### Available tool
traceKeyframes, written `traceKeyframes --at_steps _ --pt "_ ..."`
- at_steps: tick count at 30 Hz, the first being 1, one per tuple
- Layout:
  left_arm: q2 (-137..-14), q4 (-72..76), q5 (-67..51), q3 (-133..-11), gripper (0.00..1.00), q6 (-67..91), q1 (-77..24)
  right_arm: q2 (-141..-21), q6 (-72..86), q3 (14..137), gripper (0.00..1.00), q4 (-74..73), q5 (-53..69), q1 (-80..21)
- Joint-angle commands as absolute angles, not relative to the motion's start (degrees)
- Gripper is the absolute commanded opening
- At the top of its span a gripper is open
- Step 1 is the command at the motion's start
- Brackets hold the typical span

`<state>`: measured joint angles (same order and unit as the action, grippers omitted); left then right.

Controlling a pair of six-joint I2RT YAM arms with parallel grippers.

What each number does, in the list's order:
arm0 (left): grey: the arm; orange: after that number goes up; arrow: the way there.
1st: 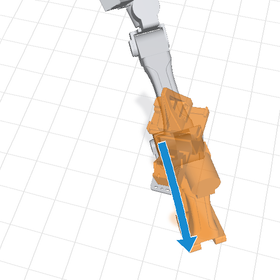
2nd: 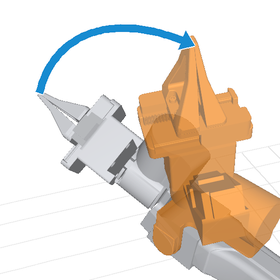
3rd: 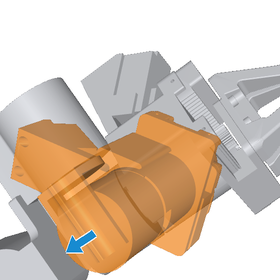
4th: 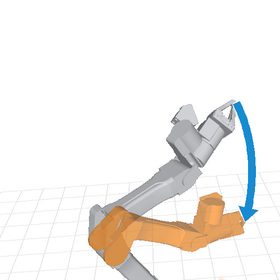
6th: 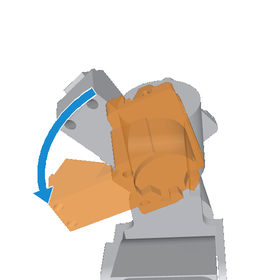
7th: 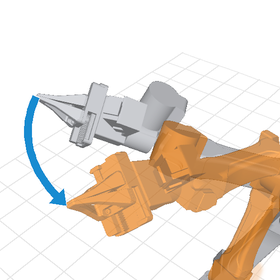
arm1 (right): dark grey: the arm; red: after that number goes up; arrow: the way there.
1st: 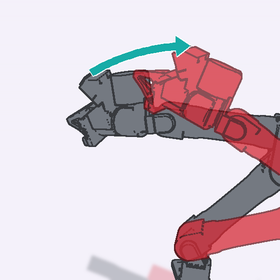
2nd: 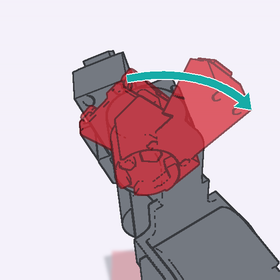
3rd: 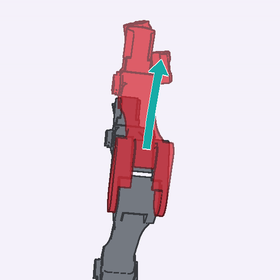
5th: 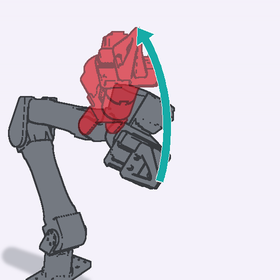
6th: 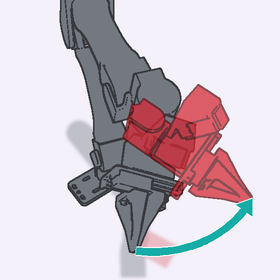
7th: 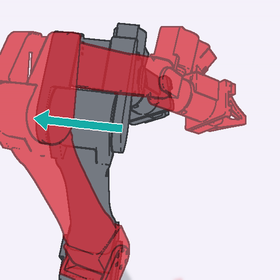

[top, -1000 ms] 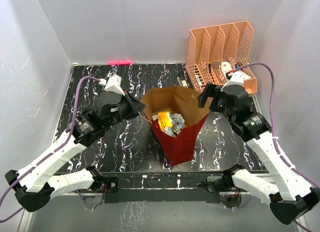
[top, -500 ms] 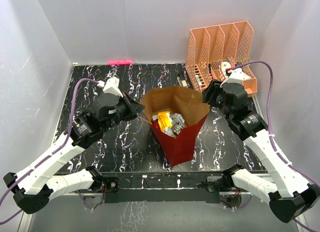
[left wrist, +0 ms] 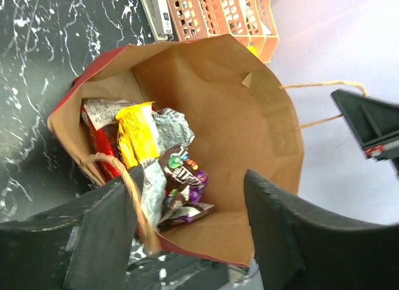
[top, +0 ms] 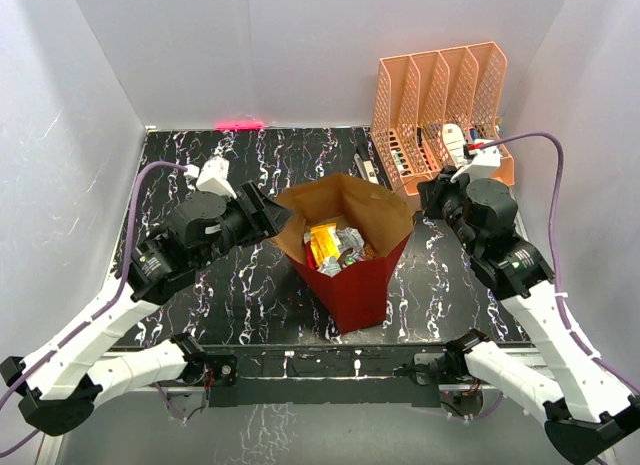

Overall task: Take the snacks out of the paper bag
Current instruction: Move the paper bag to the center of the board.

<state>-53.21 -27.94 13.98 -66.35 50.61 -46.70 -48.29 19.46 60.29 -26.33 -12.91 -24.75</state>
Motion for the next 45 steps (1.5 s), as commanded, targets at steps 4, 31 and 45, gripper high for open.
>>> traceKeyframes --at_steps 4,31,45 --pt "-51.2 -31.0 14.4 -69.8 0.92 48.0 -46.5 -43.8 17.5 66.4 0.07 -26.3 -14.7 -24.6" --pt "-49.5 -33.9 13.6 -71.8 0.98 44.3 -46.5 -48.2 7.5 70.2 0.08 -20.2 30.6 -24.6" --pt "-52.3 -25.1 -0.6 -64.6 0.98 43.1 -46.5 -46.7 13.8 63.3 0.08 -15.0 50.9 -24.7"
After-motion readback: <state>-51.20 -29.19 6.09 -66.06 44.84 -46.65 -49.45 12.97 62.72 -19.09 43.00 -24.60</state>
